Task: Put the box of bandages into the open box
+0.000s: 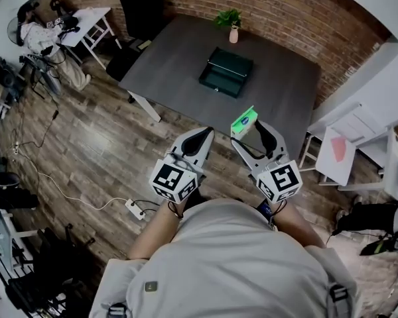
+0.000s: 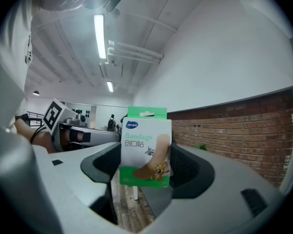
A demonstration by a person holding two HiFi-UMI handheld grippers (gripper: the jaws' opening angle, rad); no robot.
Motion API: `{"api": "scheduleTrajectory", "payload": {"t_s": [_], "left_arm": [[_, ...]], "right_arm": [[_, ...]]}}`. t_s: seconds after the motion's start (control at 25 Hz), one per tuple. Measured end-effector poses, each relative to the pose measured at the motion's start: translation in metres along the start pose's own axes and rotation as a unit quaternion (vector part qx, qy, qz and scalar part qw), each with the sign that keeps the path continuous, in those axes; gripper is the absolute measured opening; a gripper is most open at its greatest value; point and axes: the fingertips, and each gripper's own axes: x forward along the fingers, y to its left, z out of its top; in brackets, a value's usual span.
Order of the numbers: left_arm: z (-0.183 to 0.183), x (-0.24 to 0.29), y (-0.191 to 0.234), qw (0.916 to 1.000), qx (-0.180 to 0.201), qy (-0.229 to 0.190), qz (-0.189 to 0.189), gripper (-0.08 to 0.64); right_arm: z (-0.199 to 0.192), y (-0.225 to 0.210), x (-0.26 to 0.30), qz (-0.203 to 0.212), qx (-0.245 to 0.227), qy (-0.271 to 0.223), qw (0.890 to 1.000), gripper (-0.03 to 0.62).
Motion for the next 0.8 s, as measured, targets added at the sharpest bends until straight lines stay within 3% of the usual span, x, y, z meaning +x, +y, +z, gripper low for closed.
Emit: {"api": "scheduleTrajectory", "payload": {"t_s": [0.44, 0.8], "left_arm": [[0.021, -0.026, 0.104, 0.9981, -0.004, 0.01, -0.06, 0.015], [0.013, -0.02, 0.144, 0.9966, -0.032, 0.007, -0.076, 0.015]], "right_arm": [[0.016, 0.041, 0.098, -0.055, 0.006, 0.003, 0.998, 0.306], [0.008, 0.033, 0.127, -0.085, 0.006, 0.035, 0.996, 0.307]]}}
